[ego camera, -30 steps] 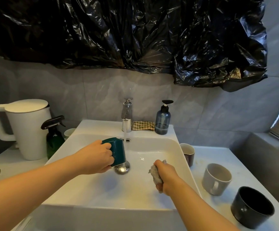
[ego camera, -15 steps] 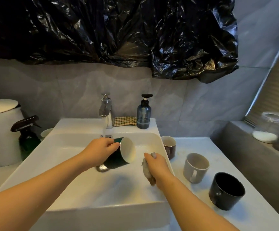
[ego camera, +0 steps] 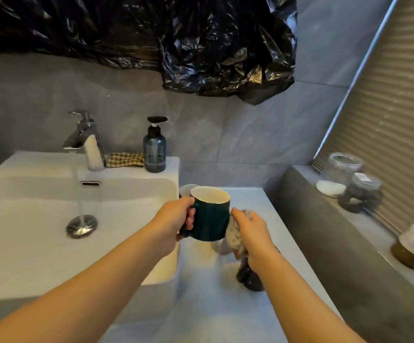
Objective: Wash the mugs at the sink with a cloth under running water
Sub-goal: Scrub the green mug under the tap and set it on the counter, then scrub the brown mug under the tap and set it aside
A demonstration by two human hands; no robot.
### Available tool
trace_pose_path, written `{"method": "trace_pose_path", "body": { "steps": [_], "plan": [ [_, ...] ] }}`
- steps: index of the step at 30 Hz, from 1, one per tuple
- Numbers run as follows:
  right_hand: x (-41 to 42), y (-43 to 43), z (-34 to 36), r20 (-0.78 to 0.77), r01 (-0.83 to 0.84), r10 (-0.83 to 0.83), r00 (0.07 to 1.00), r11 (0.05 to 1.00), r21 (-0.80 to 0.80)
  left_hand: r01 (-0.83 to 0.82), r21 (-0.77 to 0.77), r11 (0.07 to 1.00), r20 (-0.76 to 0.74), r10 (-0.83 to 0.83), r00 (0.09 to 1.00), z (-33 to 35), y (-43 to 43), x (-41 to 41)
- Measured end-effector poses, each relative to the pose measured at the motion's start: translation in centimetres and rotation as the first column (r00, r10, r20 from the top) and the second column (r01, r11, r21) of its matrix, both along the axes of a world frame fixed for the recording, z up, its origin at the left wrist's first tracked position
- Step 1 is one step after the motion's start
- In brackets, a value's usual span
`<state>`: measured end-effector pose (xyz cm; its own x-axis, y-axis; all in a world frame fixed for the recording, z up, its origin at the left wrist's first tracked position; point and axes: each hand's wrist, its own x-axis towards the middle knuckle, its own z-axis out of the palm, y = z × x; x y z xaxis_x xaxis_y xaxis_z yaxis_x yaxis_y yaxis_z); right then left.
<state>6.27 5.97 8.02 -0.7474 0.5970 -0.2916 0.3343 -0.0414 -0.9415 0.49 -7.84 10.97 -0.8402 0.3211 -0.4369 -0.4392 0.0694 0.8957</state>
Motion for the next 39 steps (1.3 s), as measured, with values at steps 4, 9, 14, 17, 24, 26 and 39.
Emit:
{"method": "trace_pose_path", "body": {
  "steps": [4,9,14,17,24,26,39],
  "plan": [
    [1.9,2.3,-1.5,0.037,0.006,-0.006,0.999,1.0,0.008,-0.025,-0.024,0.999,0.004,0.025,1.0,-3.6,2.7,2.8],
    [3.6,3.0,-2.9,0.085,-0.004,0.0,0.996,0.999,0.051,-0.058,-0.129,0.99,-0.017,0.056,0.998,-8.1,3.8,4.5],
    [4.8,3.7,-4.1,0.093,-0.001,-0.001,0.996,1.0,0.019,-0.063,-0.183,0.981,-0.105,0.044,0.993,-10.3,4.1,5.2],
    [5.3,4.0,-4.5,0.098,0.03,-0.028,0.995,0.999,-0.015,-0.064,-0.19,0.98,-0.136,0.038,0.99,-11.5,3.9,5.4],
    [5.4,4.5,-4.8,0.09,0.019,-0.021,0.996,1.0,0.015,0.014,-0.2,0.98,-0.115,-0.038,0.993,-14.0,4.4,5.1],
    [5.4,4.6,-4.8,0.081,0.021,-0.023,0.996,0.999,0.035,0.028,-0.206,0.978,-0.112,-0.051,0.992,-14.7,4.5,4.9],
    [3.0,5.6,-3.8,0.059,-0.05,0.04,0.997,0.983,0.175,-0.015,-0.691,0.723,-0.397,-0.361,0.844,-10.4,5.8,2.1]
  ]
}}
